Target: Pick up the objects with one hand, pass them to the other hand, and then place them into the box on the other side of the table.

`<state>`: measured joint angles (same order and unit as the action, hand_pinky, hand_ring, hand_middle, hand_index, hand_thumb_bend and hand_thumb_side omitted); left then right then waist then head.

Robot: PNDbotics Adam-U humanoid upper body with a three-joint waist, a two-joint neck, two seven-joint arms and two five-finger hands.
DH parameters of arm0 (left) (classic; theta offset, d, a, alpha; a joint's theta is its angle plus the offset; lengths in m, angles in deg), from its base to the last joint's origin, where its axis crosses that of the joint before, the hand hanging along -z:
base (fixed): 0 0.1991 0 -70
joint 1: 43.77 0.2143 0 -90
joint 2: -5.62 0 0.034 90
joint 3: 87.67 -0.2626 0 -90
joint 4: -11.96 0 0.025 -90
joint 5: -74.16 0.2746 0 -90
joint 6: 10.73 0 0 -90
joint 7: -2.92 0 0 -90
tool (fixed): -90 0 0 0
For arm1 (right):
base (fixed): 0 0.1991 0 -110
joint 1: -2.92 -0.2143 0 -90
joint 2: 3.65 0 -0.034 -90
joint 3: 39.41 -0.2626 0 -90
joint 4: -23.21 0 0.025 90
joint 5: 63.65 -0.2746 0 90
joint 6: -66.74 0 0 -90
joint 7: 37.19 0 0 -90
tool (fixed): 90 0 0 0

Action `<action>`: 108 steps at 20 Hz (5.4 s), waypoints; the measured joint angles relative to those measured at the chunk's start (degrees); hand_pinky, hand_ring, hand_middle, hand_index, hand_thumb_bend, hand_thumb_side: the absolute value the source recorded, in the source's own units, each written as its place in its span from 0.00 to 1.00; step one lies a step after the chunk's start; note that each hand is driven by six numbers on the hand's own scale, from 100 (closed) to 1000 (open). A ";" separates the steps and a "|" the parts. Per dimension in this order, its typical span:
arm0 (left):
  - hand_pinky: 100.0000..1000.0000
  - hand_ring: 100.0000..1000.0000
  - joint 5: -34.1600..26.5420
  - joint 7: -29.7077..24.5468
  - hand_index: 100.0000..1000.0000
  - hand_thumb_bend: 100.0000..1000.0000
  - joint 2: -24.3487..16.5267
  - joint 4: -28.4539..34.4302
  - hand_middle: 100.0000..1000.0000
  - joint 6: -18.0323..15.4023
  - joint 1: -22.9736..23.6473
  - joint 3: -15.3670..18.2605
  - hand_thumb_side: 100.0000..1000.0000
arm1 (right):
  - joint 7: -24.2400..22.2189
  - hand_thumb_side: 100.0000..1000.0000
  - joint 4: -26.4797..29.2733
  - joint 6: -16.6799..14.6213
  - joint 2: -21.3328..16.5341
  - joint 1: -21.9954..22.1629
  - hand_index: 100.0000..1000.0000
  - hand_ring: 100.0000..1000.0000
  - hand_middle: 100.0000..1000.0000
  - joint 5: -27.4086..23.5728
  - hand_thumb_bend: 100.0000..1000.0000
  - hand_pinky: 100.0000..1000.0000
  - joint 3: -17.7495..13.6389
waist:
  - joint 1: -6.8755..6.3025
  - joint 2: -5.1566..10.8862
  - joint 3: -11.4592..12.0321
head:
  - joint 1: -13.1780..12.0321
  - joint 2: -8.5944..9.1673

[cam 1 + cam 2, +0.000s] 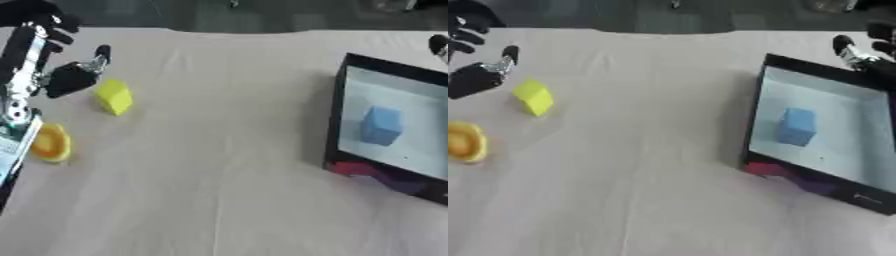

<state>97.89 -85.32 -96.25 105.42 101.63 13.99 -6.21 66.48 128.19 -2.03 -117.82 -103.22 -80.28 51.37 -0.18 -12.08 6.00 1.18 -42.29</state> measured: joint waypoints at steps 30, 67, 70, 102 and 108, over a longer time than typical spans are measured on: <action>0.84 0.81 1.62 -33.60 0.81 0.67 -8.87 -27.08 0.74 -0.62 -17.89 -4.47 0.57 | -0.79 0.42 -0.47 -0.24 0.00 -0.47 0.89 1.00 0.90 0.76 0.28 0.94 -0.24 | -0.41 0.07 -0.70 | -2.54 -0.34; 0.90 0.86 21.27 -47.81 0.76 0.70 4.15 -54.06 0.75 0.11 -30.03 -5.13 0.54 | -0.51 0.44 -2.98 -0.03 0.54 -0.51 0.88 1.00 0.89 0.22 0.24 0.94 0.73 | -1.28 0.53 -1.28 | -3.97 -1.15; 0.90 0.86 21.27 -48.71 0.76 0.70 4.24 -54.14 0.75 -0.66 -30.31 -4.96 0.51 | -0.53 0.44 -3.17 -0.05 0.55 -0.50 0.88 1.00 0.89 0.22 0.24 0.94 0.74 | -1.29 0.53 -1.29 | -4.06 -1.46; 0.88 0.85 24.85 -51.64 0.72 0.64 5.30 -56.29 0.74 -4.82 -30.02 -4.34 0.38 | -0.69 0.47 -5.03 -0.41 1.54 0.01 0.88 1.00 0.88 0.37 0.20 0.94 0.74 | -1.67 0.53 -1.64 | -4.02 -1.46; 0.87 0.85 26.41 -50.11 0.67 0.60 5.83 -56.56 0.73 -3.87 -30.02 -4.33 0.37 | -0.59 0.47 -5.05 -0.52 1.55 0.03 0.88 1.00 0.88 0.49 0.20 0.95 0.74 | -1.67 0.53 -1.70 | -4.16 -1.46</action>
<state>124.30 -135.44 -90.42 48.86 97.76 -16.03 -10.54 65.88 123.14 -2.55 -116.27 -103.20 -79.80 52.11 -1.86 -11.54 4.30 -2.98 -43.75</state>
